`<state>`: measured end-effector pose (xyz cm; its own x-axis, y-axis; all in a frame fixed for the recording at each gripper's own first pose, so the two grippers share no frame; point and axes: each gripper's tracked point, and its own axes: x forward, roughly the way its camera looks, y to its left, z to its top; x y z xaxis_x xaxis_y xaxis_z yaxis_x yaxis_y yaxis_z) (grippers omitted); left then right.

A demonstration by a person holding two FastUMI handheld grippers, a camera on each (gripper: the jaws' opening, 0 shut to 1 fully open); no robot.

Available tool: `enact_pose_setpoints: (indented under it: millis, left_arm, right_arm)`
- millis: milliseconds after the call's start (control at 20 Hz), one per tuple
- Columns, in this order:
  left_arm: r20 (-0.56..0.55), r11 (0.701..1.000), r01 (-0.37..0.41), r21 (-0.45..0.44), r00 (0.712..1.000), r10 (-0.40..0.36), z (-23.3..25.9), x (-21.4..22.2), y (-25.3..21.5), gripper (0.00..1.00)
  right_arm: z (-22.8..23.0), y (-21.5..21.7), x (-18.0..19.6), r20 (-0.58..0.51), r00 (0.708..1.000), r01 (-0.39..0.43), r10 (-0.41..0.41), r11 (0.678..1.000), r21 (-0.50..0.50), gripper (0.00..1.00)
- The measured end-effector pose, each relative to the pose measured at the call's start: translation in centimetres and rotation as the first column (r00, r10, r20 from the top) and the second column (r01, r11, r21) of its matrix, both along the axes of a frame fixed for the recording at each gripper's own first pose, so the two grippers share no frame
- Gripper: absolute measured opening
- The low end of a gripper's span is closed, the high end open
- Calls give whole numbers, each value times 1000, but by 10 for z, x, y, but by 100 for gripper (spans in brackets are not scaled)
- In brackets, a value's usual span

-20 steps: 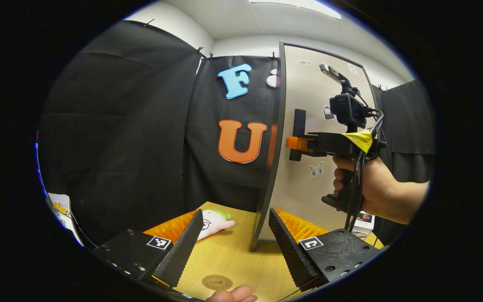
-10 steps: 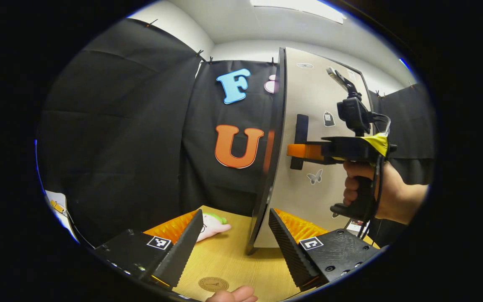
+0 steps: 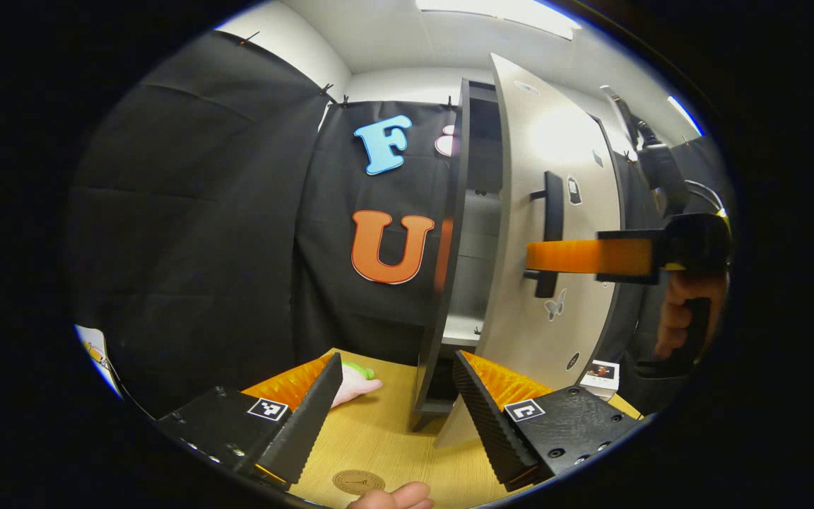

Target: Open the cabinet door with the right hand, grasp the bottle in the cabinet with the left hand and place it on the coaster, then close the cabinet door with the right hand.

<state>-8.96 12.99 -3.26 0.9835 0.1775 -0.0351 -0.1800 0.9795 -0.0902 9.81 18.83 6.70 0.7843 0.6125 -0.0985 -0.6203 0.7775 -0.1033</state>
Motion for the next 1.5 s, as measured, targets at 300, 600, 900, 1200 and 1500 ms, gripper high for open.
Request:
enact_pose_setpoints:
  millis: [300, 600, 900, 1200, 1500]
  left_arm:
    - [-52, 996, 92, 6, 994, -91, -24, 20, -27, 95]
    - [-85, 977, 206, 50, 976, -202, -36, 58, -53, 95]
    - [-62, 951, 296, 90, 955, -291, -18, 120, -89, 95]
    - [37, 949, 275, 153, 958, -284, 29, 193, -124, 95]
    - [32, 954, 271, 131, 960, -278, 34, 231, -147, 95]
  right_arm:
    - [-2, -15, -12, -46, 999, -11, 11, 1000, 2, 24]
    - [-3, -32, -25, -69, 996, -57, 58, 998, 16, 24]
    - [-2, -59, -52, -83, 994, -72, 77, 995, 70, 24]
    - [-4, -85, -61, -91, 992, -85, 91, 994, 64, 24]
    - [-4, -108, -63, -134, 987, -74, 90, 990, 117, 24]
